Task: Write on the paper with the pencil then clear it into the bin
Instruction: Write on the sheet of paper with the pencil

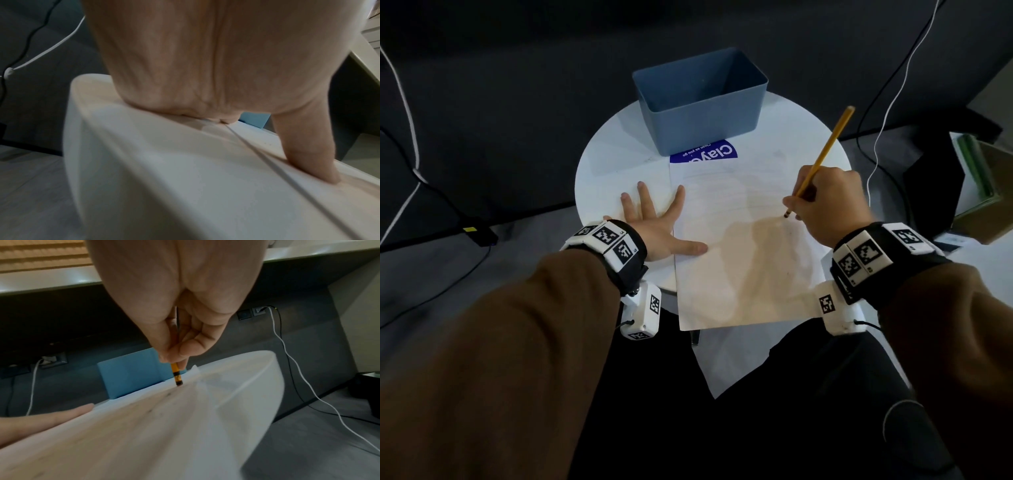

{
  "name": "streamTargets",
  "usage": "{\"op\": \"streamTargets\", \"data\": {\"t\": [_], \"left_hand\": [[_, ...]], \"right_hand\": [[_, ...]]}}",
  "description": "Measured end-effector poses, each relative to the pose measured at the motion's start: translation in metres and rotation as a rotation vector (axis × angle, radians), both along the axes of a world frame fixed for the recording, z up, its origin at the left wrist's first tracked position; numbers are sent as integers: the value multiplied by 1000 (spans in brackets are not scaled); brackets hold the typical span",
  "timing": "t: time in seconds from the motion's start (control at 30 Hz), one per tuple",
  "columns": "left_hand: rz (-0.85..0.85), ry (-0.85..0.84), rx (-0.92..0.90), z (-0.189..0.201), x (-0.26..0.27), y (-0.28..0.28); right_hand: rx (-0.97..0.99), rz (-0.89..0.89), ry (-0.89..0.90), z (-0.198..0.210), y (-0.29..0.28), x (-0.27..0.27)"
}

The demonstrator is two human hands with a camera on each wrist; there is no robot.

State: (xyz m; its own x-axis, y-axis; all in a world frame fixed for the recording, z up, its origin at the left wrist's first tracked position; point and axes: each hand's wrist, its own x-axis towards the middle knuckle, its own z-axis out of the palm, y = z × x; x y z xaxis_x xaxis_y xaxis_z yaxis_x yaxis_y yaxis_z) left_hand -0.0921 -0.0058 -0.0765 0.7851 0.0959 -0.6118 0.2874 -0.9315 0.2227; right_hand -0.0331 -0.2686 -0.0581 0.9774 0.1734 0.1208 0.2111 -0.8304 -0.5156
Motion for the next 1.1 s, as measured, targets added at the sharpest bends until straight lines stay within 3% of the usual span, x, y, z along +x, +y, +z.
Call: {"op": "streamTargets", "data": {"t": [0.27,0.47,0.67,0.93,1.1], "left_hand": [[11,-5,-19,0,-1,0],[7,0,-12,-1,0,1],[1,-12,-25,1,-2,0],[-12,-9,10,0,0,0],[-9,-10,-12,1,-1,1]], "right_hand": [[34,36,11,2,18,-2],[22,-40,9,5,4,-1],[112,81,0,-1,51,-11],[33,-87,-2,5,17,-3],[129,49,7,-3,51,-7]]}}
